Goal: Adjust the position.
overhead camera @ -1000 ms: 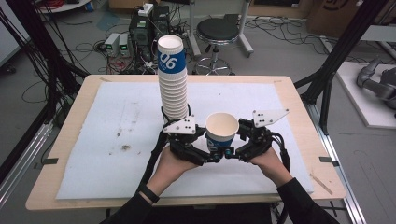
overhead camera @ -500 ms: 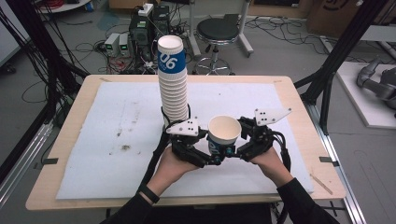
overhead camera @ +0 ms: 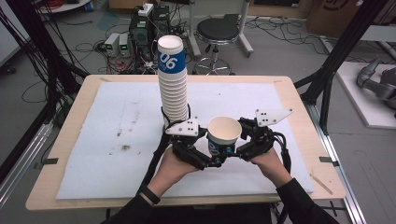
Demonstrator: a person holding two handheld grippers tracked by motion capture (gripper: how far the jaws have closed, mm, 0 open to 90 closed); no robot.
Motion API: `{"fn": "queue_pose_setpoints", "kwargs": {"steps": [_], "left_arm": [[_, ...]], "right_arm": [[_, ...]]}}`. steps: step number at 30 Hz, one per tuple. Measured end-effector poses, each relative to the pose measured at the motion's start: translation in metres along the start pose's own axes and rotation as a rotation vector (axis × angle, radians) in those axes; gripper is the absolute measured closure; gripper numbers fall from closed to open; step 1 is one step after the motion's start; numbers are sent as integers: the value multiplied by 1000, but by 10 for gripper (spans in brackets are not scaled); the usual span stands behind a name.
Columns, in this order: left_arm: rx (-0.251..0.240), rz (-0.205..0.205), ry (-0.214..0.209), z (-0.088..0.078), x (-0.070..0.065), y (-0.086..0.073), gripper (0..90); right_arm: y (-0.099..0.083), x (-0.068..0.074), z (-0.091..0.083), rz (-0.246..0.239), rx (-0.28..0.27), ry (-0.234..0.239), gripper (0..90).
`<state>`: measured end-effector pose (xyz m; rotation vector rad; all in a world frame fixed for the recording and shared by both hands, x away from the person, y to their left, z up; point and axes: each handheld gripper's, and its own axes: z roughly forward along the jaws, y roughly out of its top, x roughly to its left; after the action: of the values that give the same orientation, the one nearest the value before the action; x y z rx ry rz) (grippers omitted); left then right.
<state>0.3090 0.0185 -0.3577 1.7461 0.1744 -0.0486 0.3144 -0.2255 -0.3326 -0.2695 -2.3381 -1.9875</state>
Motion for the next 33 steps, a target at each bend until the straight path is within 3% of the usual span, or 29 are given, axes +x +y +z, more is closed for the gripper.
{"fn": "queue_pose_setpoints", "kwargs": {"steps": [10, 11, 21, 33], "left_arm": [[-34, -19, -15, -4, 1, 1, 233], [-32, -14, -16, -4, 1, 1, 270], [-16, -7, -16, -4, 1, 0, 273], [-2, 12, -17, -3, 1, -1, 274]], "right_arm": [[-1, 2, 5, -2, 0, 7, 232], [-1, 2, 5, -1, 1, 6, 232], [0, 3, 5, -12, -3, 2, 188], [3, 4, 3, 18, -34, 20, 165]]}}
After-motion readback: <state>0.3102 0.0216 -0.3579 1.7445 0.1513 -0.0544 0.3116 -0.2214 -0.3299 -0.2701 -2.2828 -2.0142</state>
